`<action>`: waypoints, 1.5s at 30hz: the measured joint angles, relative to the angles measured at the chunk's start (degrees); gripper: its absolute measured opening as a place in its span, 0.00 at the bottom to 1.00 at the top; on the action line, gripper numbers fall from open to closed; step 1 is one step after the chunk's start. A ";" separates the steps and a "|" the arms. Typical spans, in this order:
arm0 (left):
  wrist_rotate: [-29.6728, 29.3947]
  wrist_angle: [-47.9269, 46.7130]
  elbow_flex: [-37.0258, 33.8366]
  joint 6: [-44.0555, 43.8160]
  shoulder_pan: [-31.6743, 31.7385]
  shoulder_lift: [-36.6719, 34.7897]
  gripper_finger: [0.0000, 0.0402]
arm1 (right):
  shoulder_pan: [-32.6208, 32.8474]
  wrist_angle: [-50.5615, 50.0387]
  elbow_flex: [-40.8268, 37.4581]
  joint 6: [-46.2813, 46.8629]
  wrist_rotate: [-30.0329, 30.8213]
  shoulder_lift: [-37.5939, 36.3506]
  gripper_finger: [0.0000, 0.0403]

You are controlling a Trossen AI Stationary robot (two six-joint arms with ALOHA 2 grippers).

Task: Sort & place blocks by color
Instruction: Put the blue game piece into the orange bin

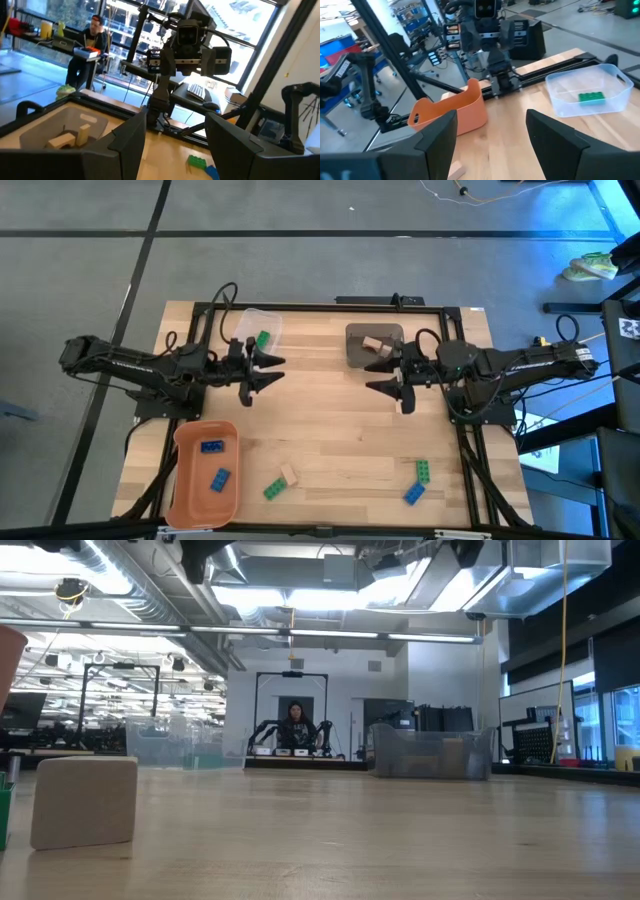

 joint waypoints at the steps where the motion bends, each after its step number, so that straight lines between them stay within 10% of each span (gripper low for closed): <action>1: 0.03 0.06 0.00 0.68 -0.24 0.00 0.48 | 0.32 0.01 0.00 0.07 -0.03 0.00 0.59; 10: -0.42 -0.03 0.00 6.08 -2.44 0.00 0.48 | 3.85 0.59 0.00 2.17 -0.14 0.24 0.59; 24: -3.95 -0.12 0.00 6.37 -2.49 0.00 0.48 | 22.93 1.47 0.00 40.95 -17.93 7.24 0.56; 45: -9.49 -0.21 0.02 6.41 -2.47 0.00 0.48 | 44.18 -20.88 0.00 79.91 -22.97 30.94 0.01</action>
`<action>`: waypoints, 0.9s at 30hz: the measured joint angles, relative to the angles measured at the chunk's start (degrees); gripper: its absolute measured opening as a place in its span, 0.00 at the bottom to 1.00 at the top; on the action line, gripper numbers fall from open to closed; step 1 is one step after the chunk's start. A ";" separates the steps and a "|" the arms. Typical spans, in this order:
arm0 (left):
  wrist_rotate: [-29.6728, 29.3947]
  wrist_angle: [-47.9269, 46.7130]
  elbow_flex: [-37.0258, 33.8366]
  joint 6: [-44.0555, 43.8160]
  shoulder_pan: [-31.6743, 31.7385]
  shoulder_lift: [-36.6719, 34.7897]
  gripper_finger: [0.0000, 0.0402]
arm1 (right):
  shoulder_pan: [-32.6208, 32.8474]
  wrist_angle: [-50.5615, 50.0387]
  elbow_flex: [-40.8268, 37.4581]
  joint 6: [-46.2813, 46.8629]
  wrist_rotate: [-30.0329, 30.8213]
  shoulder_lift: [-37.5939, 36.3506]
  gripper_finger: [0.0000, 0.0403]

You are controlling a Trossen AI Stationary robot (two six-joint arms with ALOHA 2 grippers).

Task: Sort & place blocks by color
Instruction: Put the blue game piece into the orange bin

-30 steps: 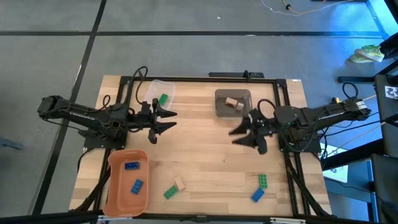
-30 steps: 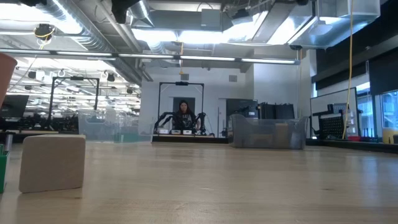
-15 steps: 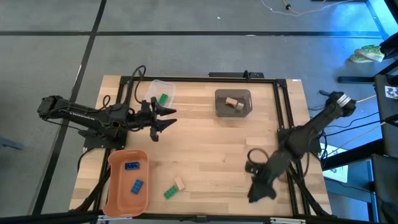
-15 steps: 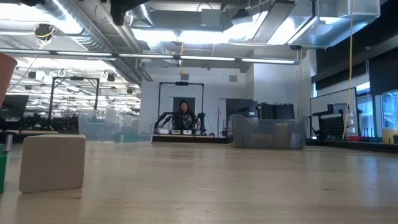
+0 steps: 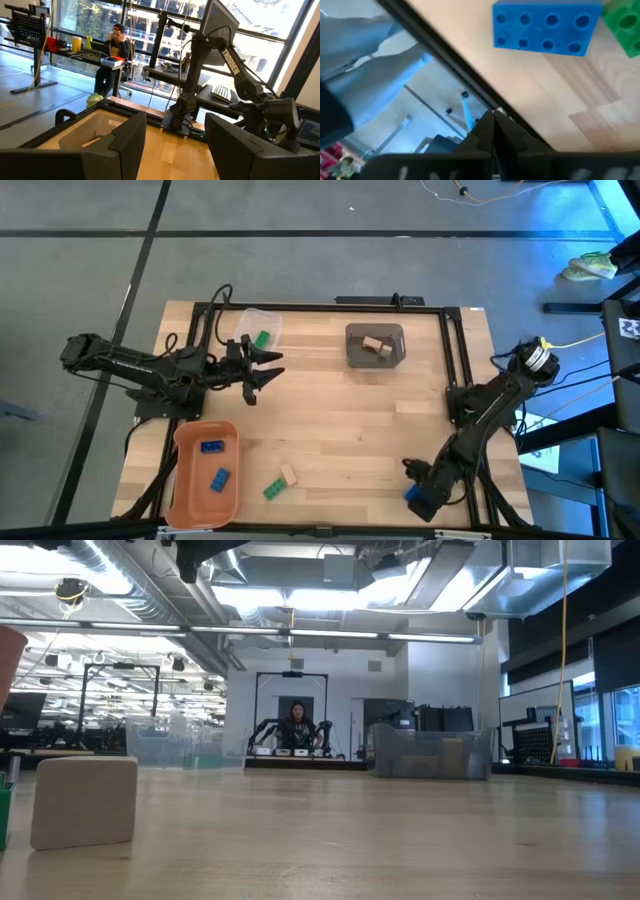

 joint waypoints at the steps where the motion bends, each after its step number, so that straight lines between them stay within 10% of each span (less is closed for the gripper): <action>1: 0.00 -0.02 0.00 0.00 0.00 0.00 0.48 | 0.28 -0.04 0.02 1.13 0.09 0.81 0.01; 15: -1.39 -0.20 0.00 0.00 0.00 0.02 0.48 | -2.73 -0.42 0.02 0.44 8.80 8.28 0.00; 27: -2.62 -0.20 0.00 0.00 -0.02 0.02 0.48 | -24.83 -1.95 0.06 -33.35 14.32 7.89 0.00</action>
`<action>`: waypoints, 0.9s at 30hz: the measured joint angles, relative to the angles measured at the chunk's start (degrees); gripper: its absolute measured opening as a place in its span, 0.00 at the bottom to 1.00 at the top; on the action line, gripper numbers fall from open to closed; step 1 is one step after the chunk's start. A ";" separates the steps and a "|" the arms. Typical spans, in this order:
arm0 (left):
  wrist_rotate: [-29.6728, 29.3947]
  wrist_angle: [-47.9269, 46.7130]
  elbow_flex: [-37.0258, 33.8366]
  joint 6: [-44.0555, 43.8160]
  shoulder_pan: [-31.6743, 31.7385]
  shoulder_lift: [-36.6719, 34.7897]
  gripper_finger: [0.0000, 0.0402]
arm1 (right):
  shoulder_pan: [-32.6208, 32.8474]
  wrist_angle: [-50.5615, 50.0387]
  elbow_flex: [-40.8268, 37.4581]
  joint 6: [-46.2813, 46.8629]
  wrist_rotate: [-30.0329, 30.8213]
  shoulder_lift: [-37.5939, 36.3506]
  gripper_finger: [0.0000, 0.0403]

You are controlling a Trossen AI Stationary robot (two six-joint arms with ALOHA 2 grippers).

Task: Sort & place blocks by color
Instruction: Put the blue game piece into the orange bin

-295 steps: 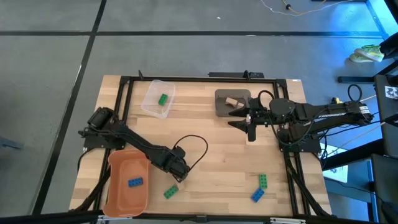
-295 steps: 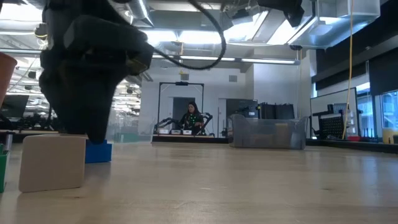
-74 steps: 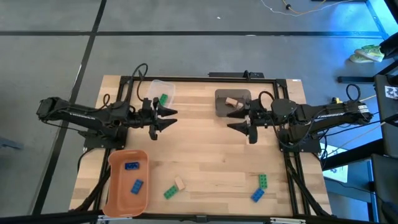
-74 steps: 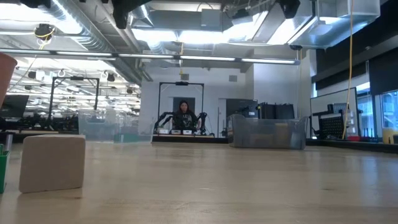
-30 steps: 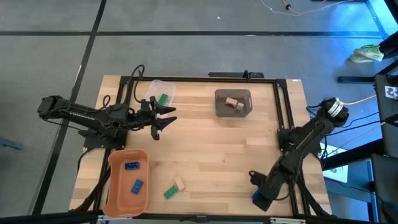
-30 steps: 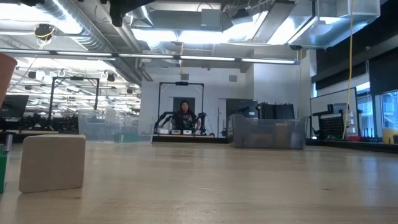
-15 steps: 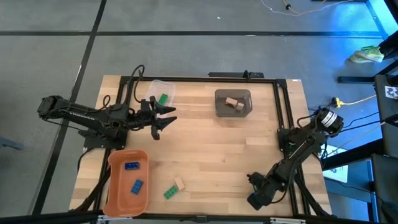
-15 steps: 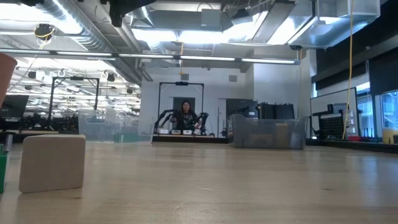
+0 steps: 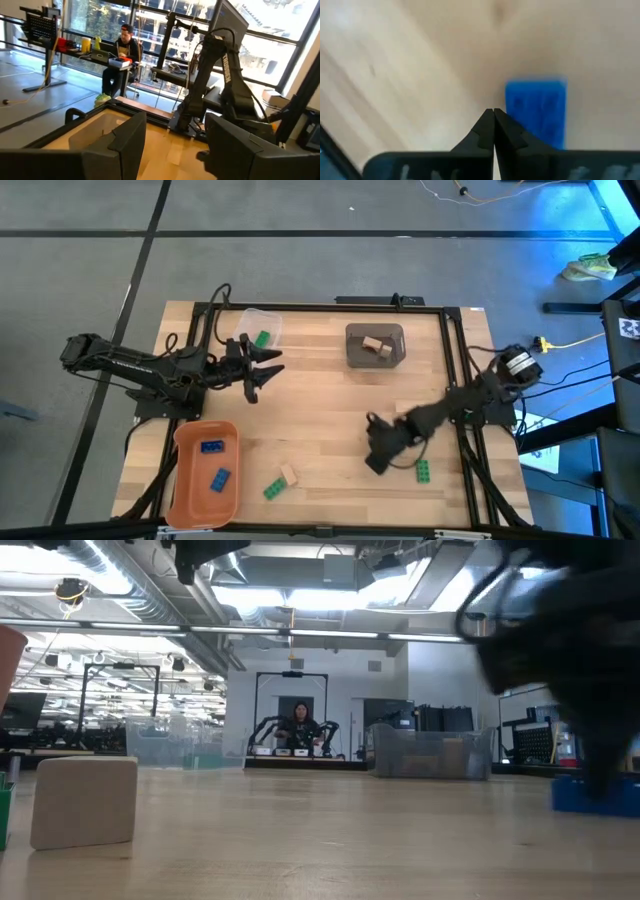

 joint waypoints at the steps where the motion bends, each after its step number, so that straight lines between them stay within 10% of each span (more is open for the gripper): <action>1: -0.24 0.00 0.00 0.00 0.02 0.00 0.48 | -1.82 -0.03 0.14 -3.35 0.39 -0.40 0.00; 12: -0.46 -0.04 0.02 0.00 0.00 -0.02 0.48 | -7.66 -0.99 1.89 -28.51 1.74 -13.89 0.02; 20: -1.39 -0.26 0.02 -0.01 0.00 0.00 0.48 | -5.45 -6.21 1.89 -19.29 1.21 -17.78 0.08; 27: -3.56 -0.23 0.02 -0.02 0.01 -0.02 0.48 | -3.76 -14.37 1.89 -10.38 2.84 -17.50 0.33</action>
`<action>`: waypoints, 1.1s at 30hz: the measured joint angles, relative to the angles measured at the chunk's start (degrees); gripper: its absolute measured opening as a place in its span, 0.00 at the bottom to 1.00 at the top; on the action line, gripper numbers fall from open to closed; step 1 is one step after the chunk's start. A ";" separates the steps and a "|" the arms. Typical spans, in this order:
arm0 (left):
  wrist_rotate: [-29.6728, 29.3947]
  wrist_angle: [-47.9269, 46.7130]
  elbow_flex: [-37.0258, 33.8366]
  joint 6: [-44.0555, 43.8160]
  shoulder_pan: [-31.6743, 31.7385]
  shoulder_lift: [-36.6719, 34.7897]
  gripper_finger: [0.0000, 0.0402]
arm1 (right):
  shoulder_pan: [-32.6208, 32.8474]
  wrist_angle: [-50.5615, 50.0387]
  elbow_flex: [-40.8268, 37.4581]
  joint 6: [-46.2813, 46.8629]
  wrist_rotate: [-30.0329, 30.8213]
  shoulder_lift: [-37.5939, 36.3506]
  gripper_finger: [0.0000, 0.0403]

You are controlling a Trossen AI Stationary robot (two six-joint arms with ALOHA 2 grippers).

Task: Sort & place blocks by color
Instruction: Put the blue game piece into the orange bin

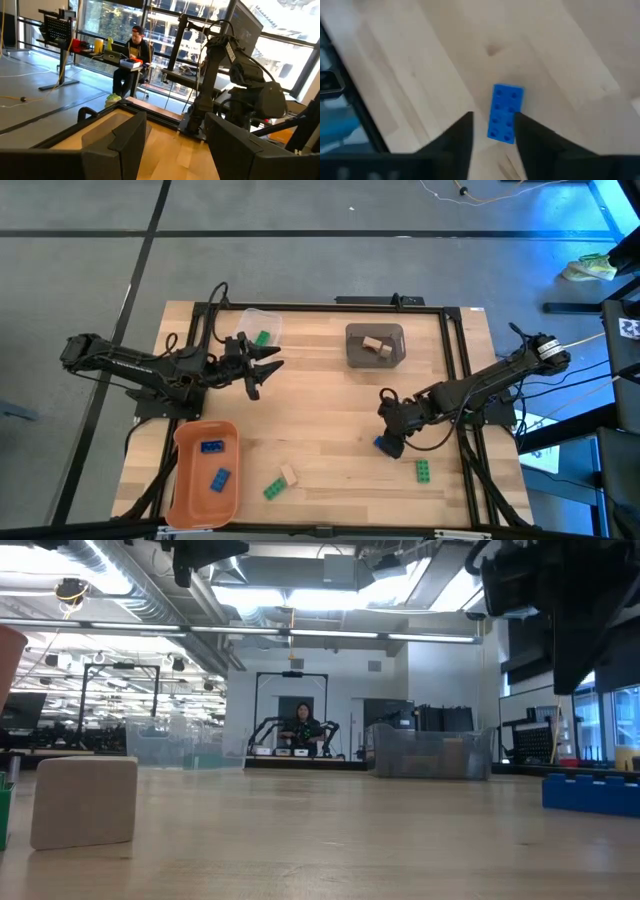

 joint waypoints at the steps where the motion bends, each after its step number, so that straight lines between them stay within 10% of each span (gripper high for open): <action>1: 0.00 -0.01 0.00 -0.02 0.01 0.02 0.48 | 0.11 -0.68 0.00 1.32 0.40 0.00 0.38; 10: 0.60 0.02 0.00 -0.15 -0.01 0.02 0.48 | 0.80 -1.80 0.00 3.05 1.88 3.76 0.71; 33: 7.89 0.26 0.00 -13.94 -0.03 0.04 0.48 | 9.01 2.08 0.17 12.14 3.80 19.90 0.71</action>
